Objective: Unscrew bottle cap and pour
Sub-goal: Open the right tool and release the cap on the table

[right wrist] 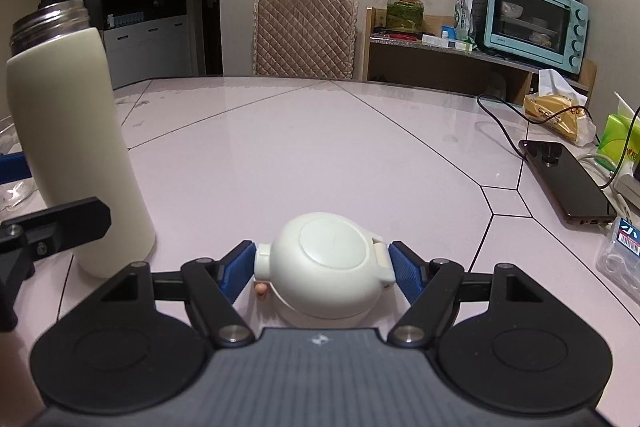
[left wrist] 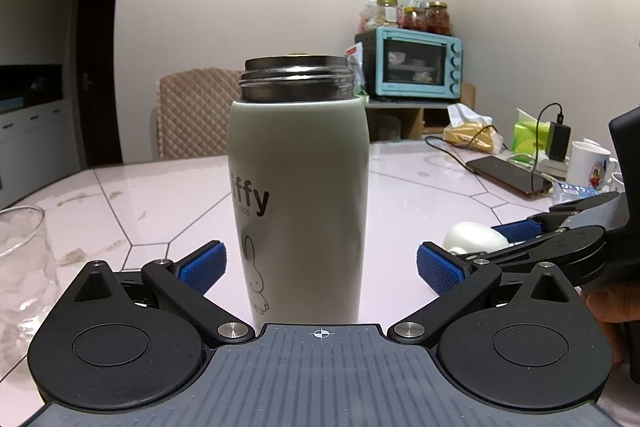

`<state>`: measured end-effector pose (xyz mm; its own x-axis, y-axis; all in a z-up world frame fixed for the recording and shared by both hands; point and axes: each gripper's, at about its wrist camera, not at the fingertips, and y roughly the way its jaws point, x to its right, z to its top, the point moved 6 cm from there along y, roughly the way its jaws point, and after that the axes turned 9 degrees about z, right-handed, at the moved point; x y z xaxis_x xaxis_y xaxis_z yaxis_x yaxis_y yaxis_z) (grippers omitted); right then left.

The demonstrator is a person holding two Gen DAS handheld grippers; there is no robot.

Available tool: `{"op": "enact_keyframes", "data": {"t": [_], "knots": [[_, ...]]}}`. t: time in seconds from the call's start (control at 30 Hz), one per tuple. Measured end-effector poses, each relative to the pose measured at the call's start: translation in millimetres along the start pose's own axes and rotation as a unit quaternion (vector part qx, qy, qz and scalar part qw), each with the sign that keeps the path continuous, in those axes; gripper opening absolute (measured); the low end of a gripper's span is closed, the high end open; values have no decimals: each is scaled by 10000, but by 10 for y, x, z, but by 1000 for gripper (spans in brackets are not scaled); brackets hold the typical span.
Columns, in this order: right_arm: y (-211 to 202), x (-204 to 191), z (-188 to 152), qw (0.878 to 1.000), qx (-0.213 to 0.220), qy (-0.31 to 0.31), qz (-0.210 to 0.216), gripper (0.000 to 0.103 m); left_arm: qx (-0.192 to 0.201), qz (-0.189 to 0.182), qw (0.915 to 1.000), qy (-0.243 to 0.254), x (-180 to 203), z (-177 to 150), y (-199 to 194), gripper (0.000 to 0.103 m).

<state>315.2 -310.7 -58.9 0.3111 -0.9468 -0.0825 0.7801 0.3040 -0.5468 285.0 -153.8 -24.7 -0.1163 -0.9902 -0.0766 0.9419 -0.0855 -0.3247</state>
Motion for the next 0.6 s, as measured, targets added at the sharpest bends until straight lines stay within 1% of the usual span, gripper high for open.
{"op": "enact_keyframes", "data": {"t": [0.07,0.23,0.37,0.6], "knots": [[-12,-3,-12,10000,-6,-5,-5,79,-34,-41,10000,-1,-3,-7,4,103],[-9,10,-31,10000,-41,-23,-12,80,-73,-99,9999,4,-8,-13,0,103],[-25,11,-38,10000,-40,-33,-35,85,-88,-119,9999,25,-12,-17,-5,103],[-41,48,-53,10000,-53,0,-43,87,-137,-147,9998,59,-25,-32,-25,103]]}}
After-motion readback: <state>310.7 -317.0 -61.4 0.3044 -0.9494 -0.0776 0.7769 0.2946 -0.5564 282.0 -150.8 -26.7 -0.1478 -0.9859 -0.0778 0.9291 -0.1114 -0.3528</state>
